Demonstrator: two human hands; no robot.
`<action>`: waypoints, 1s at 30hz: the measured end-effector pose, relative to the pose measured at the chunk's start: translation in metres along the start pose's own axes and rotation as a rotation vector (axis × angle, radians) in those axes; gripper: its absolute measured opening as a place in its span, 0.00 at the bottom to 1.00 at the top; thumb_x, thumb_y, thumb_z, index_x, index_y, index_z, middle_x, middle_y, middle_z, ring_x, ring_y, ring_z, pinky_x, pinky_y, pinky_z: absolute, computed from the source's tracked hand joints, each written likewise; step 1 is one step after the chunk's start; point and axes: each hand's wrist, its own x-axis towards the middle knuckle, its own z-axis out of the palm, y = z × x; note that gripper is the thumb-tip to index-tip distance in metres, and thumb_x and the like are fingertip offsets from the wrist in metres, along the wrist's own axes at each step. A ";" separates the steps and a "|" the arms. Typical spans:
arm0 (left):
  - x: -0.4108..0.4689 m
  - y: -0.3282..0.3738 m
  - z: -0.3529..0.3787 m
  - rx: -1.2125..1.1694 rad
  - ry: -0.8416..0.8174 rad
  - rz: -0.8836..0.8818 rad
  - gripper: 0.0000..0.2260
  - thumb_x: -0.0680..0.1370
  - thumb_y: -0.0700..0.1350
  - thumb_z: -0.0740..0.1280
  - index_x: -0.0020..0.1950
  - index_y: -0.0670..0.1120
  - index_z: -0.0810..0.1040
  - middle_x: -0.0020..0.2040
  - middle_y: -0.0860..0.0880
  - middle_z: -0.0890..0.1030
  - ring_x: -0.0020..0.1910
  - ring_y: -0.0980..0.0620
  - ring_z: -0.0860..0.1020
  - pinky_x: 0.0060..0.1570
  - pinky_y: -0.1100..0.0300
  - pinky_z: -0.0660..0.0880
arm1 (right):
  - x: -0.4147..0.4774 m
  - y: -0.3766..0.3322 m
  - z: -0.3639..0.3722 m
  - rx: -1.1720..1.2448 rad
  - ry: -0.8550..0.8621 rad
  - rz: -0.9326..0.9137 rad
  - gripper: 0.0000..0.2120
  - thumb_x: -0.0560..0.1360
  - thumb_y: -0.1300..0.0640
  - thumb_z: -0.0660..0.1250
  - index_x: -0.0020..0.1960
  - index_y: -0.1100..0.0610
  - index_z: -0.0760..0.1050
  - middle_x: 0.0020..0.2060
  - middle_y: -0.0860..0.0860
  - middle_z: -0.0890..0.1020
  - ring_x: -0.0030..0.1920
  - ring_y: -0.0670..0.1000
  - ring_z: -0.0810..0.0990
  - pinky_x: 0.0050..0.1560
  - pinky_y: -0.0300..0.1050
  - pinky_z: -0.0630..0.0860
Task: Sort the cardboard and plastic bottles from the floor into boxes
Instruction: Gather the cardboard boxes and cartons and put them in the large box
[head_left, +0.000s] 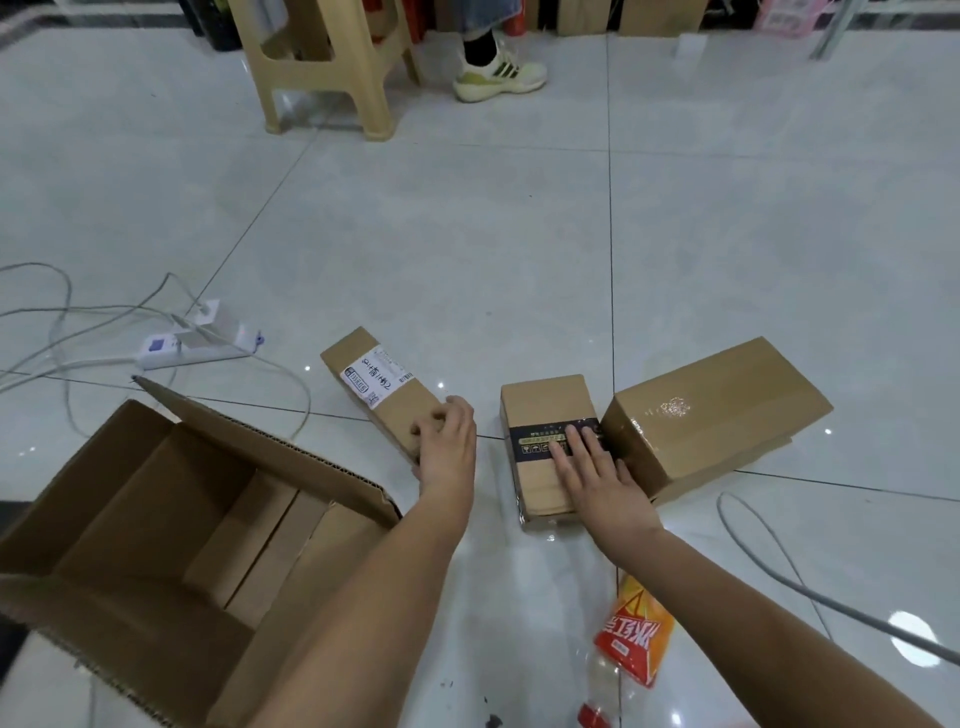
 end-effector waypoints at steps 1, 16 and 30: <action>-0.003 0.000 -0.003 0.022 -0.006 0.039 0.26 0.75 0.40 0.66 0.70 0.38 0.63 0.64 0.38 0.63 0.62 0.40 0.63 0.50 0.49 0.71 | -0.001 0.001 0.001 0.032 -0.006 0.016 0.41 0.78 0.69 0.57 0.75 0.56 0.28 0.76 0.58 0.34 0.76 0.59 0.35 0.74 0.54 0.58; -0.026 0.028 -0.019 -0.271 -0.011 0.243 0.27 0.76 0.43 0.65 0.73 0.40 0.63 0.72 0.40 0.62 0.74 0.38 0.55 0.74 0.41 0.51 | -0.006 0.018 -0.011 0.403 -0.080 0.440 0.53 0.68 0.30 0.63 0.78 0.54 0.37 0.77 0.53 0.35 0.76 0.58 0.33 0.70 0.71 0.50; -0.040 0.023 -0.032 -0.404 -0.055 0.495 0.18 0.74 0.32 0.63 0.63 0.42 0.70 0.58 0.43 0.79 0.55 0.41 0.79 0.44 0.54 0.69 | 0.009 0.015 -0.032 0.421 0.067 0.607 0.43 0.69 0.32 0.60 0.75 0.54 0.52 0.77 0.50 0.50 0.77 0.57 0.47 0.65 0.65 0.64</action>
